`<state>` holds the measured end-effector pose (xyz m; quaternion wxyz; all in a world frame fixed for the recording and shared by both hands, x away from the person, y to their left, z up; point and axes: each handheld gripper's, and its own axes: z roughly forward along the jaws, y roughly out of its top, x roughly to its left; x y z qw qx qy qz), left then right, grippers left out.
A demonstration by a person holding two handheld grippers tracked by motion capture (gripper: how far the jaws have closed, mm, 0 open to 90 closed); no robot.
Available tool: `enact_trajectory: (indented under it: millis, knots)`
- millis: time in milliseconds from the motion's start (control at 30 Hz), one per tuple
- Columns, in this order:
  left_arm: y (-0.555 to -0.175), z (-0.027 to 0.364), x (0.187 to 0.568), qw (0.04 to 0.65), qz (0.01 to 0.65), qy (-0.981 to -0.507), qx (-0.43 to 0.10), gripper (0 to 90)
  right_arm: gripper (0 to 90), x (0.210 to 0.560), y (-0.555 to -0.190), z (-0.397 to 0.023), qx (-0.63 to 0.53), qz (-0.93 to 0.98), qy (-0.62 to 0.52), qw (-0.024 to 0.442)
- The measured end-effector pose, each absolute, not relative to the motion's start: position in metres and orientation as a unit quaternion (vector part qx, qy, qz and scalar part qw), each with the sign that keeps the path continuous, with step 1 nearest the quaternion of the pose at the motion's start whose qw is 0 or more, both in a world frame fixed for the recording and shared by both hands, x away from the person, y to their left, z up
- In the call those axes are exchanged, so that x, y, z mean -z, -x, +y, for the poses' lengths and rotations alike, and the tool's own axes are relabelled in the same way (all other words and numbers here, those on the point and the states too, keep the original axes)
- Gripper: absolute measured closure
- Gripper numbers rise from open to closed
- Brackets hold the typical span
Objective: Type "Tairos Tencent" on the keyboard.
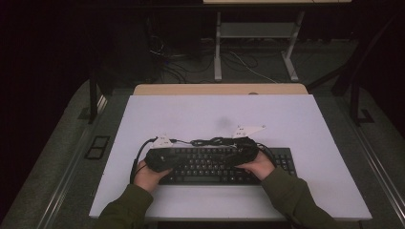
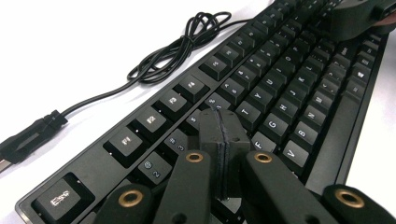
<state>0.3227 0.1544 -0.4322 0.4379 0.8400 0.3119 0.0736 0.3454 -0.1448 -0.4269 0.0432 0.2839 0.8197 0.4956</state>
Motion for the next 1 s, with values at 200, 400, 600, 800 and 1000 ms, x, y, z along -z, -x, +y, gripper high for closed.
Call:
enact_trajectory:
  millis: [200, 400, 600, 800, 1000]
  knots:
    - [-0.321, 0.156, 0.43, 0.443, 0.315, -0.837, -0.069, 88.8, 17.6, 0.427, -0.346, -0.146, -0.495, 0.82, -0.284, 0.043]
    - [-0.318, 0.157, 0.428, 0.447, 0.319, -0.833, -0.066, 83.5, 17.5, 0.427, -0.346, -0.147, -0.496, 0.82, -0.284, 0.042]
    - [-0.315, 0.159, 0.427, 0.45, 0.323, -0.83, -0.068, 69.6, 17.6, 0.427, -0.345, -0.148, -0.497, 0.819, -0.284, 0.034]
    - [-0.312, 0.159, 0.427, 0.45, 0.327, -0.828, -0.069, 49.8, 25.6, 0.423, -0.342, -0.151, -0.495, 0.824, -0.275, 0.024]
    - [-0.311, 0.159, 0.428, 0.453, 0.335, -0.823, -0.074, 37.1, 45.9, 0.42, -0.338, -0.152, -0.493, 0.829, -0.265, 0.016]
